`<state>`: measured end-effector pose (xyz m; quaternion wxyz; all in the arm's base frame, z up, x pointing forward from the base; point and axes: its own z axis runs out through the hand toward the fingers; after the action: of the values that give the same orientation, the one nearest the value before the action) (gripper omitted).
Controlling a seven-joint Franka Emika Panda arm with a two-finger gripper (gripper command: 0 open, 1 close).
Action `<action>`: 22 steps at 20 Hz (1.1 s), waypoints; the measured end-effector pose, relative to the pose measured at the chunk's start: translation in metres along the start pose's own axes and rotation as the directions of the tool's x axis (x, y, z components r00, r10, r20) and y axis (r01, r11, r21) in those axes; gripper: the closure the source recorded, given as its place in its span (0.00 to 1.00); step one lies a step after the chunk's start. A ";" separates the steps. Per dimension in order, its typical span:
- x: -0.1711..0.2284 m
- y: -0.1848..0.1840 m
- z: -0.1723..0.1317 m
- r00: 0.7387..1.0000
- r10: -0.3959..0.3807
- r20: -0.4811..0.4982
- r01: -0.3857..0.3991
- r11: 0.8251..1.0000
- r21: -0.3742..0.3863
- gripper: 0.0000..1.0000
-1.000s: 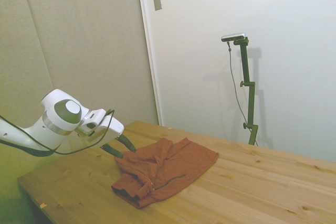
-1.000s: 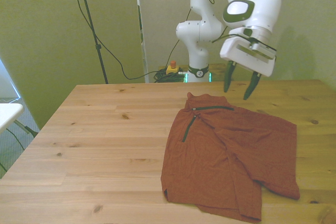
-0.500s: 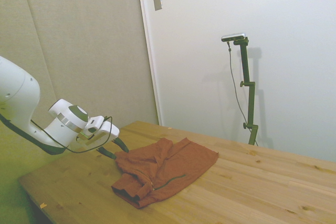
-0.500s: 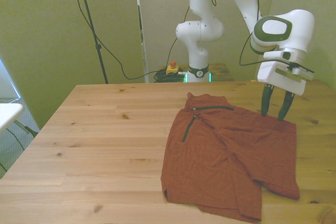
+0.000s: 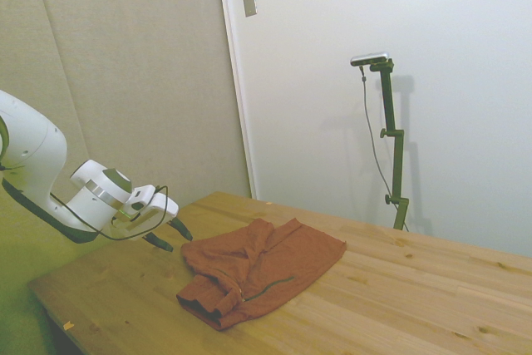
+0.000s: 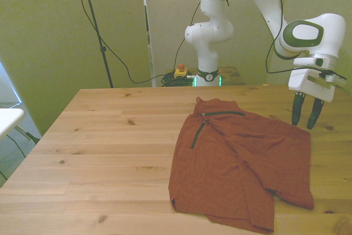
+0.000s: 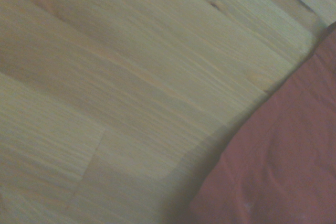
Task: Fold the shorts
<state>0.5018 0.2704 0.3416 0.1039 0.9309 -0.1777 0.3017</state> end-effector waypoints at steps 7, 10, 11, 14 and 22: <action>0.003 0.012 0.011 1.000 0.015 0.005 -0.015 0.999 -0.031 0.00; 0.008 0.019 0.016 1.000 0.027 0.004 -0.027 0.999 -0.047 0.00; 0.010 0.021 0.018 1.000 0.031 0.004 -0.031 0.998 -0.054 0.00; 0.017 0.030 0.024 0.999 0.045 0.002 -0.045 0.996 -0.075 1.00; 0.021 0.033 0.030 0.999 0.050 0.000 -0.050 0.995 -0.087 1.00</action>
<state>0.5202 0.2254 0.3332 0.1364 0.9210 -0.2139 0.2955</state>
